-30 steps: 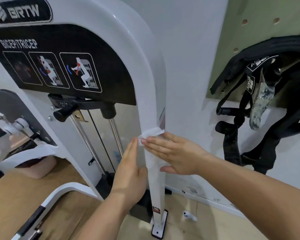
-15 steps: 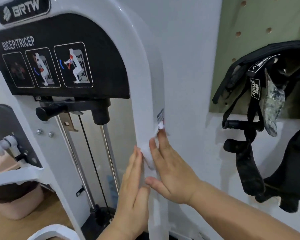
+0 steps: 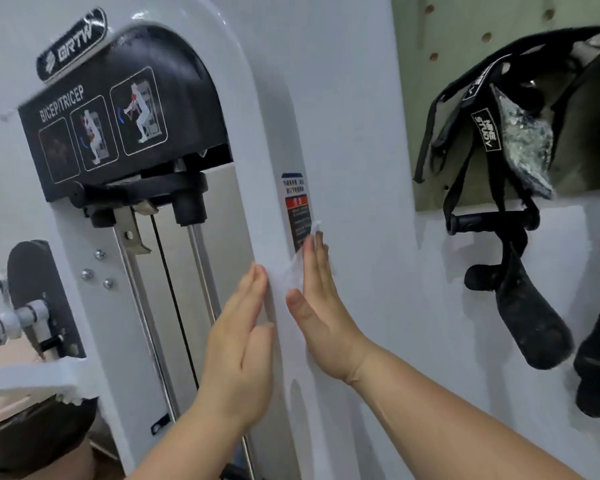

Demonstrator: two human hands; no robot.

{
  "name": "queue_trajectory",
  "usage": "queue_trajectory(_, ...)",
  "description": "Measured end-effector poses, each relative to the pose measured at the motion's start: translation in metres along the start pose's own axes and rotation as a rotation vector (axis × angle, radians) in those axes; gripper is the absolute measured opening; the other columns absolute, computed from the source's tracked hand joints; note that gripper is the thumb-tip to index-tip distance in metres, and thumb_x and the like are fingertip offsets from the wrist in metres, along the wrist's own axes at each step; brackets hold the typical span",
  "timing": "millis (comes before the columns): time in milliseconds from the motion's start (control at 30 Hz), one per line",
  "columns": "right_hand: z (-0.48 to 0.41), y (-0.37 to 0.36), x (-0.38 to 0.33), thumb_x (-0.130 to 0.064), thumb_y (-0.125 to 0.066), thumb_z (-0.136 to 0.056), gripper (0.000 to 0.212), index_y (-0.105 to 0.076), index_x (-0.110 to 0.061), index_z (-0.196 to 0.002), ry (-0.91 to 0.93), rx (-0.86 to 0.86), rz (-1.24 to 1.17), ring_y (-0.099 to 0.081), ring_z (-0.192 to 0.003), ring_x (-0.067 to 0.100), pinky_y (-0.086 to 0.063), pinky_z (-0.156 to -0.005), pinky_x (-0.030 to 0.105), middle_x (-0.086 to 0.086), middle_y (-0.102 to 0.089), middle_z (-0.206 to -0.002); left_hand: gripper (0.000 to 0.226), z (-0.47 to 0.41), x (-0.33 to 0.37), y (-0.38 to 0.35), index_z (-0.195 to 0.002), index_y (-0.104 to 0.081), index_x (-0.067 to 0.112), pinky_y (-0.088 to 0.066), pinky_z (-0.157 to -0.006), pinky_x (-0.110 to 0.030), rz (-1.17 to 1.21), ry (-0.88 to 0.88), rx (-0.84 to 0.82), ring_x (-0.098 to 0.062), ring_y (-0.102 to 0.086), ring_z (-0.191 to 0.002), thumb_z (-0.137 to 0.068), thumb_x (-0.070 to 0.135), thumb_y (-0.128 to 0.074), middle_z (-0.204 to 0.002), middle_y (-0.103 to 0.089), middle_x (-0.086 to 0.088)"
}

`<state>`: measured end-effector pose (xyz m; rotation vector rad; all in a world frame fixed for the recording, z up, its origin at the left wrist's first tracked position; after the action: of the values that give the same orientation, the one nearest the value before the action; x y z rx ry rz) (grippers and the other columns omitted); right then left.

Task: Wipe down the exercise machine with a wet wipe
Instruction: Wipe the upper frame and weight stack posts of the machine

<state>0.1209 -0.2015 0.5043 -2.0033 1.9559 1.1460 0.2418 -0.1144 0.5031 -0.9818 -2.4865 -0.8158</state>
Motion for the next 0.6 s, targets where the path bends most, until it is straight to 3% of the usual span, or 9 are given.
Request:
queue_trajectory(133,-0.005,-0.001,-0.012,-0.105,-0.006,-0.065,0.114,0.027,-0.039,-0.151,-0.055,0.022,-0.062,0.037,-0.143,-0.008,0.017,-0.126,0.039,-0.025,0.038,-0.160,0.069,0.004,0.011,0.001,-0.155,-0.017,0.042,-0.007,-0.119,-0.011,0.009,0.090,-0.096,0.024,-0.006,-0.143,-0.087,0.030,-0.028,-0.154,-0.011,0.042)
queue_trajectory(300,-0.042,0.008,-0.050,-0.106,-0.006,-0.061,0.126,0.016,-0.032,-0.162,0.058,0.139,-0.099,0.029,-0.148,-0.006,0.017,-0.121,0.026,-0.023,0.027,-0.166,0.077,-0.001,0.008,0.008,-0.161,-0.018,0.033,-0.006,-0.122,-0.015,-0.093,0.072,-0.138,0.021,-0.002,-0.144,-0.084,0.032,-0.027,-0.162,-0.007,0.031)
queue_trajectory(467,0.023,-0.024,0.020,-0.105,-0.013,-0.067,0.121,0.020,-0.036,-0.159,-0.098,0.084,-0.110,0.032,-0.145,-0.010,0.014,-0.127,0.040,-0.028,0.032,-0.161,0.077,-0.002,0.002,0.009,-0.161,-0.001,0.034,0.004,-0.104,0.003,-0.346,-0.007,-0.227,0.025,0.014,-0.139,-0.091,0.030,-0.033,-0.166,0.008,0.024)
queue_trajectory(600,0.048,-0.031,0.036,-0.109,-0.016,-0.061,0.126,0.026,-0.037,-0.156,-0.190,0.006,-0.128,0.036,-0.143,-0.009,0.012,-0.128,0.046,-0.028,0.038,-0.158,0.088,0.000,0.003,0.005,-0.160,0.012,0.034,0.000,-0.100,0.002,-0.444,-0.007,-0.231,0.030,0.023,-0.127,-0.096,0.017,-0.046,-0.164,0.023,0.023)
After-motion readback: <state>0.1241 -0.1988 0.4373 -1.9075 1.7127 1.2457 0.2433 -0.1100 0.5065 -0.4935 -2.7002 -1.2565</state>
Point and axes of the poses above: each hand's wrist, its own z-axis away from the middle knuckle, its own y-axis out of the back of the hand, x = y × z, the point moved 1 cm from there along -z, towards the middle knuckle
